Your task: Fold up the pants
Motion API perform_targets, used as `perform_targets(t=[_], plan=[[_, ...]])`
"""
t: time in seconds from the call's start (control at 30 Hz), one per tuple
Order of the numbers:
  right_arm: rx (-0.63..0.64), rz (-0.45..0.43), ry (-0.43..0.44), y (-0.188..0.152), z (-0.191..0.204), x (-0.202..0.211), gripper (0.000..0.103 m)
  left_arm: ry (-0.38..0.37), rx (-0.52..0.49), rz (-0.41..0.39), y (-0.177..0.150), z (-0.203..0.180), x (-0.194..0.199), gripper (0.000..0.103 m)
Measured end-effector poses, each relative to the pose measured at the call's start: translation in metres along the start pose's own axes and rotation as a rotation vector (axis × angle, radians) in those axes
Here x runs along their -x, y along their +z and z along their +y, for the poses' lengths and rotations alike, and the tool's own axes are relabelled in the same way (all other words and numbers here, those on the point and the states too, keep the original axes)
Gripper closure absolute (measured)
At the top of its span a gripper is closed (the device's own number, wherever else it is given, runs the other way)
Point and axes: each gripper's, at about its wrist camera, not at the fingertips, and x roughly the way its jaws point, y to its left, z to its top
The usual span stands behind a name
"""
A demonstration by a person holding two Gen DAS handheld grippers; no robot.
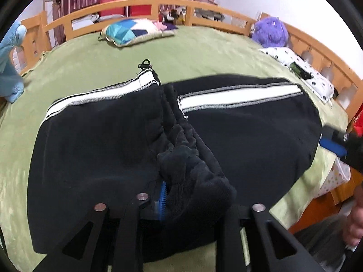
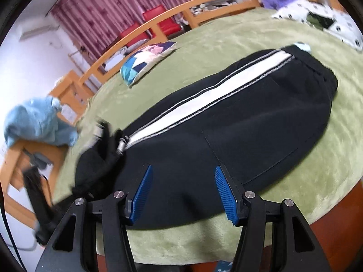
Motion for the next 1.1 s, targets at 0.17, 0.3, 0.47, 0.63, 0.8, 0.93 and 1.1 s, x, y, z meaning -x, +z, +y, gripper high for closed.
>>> perform_targets(t=[0.17,0.3,0.47,0.63,0.8,0.93,1.1], plan=[[0.021,0.024,0.069,0.004,0.026,-0.022,0.043,-0.043,0.098,-0.012,-0.006,0.032,0.028,0.035],[0.127,0.083,0.102,-0.001,0.075,-0.054,0.043,-0.050,0.129,-0.055,-0.016,0.063,0.052,0.027],[0.269,0.114,0.154,-0.019,0.134,-0.077,0.043,-0.010,0.242,-0.081,-0.036,0.113,0.075,0.026],[0.438,0.220,0.071,-0.046,0.179,-0.117,0.044,0.016,0.322,-0.097,-0.057,0.147,0.090,0.026],[0.585,0.263,-0.070,-0.070,0.191,-0.131,0.085,0.012,0.356,-0.119,-0.065,0.164,0.097,0.026],[0.341,0.043,0.189,-0.038,0.158,-0.059,0.085,0.000,0.357,-0.136,-0.067,0.172,0.104,0.026],[0.406,0.335,-0.028,-0.083,0.153,-0.104,0.075,-0.039,0.386,-0.131,-0.066,0.182,0.093,0.026]])
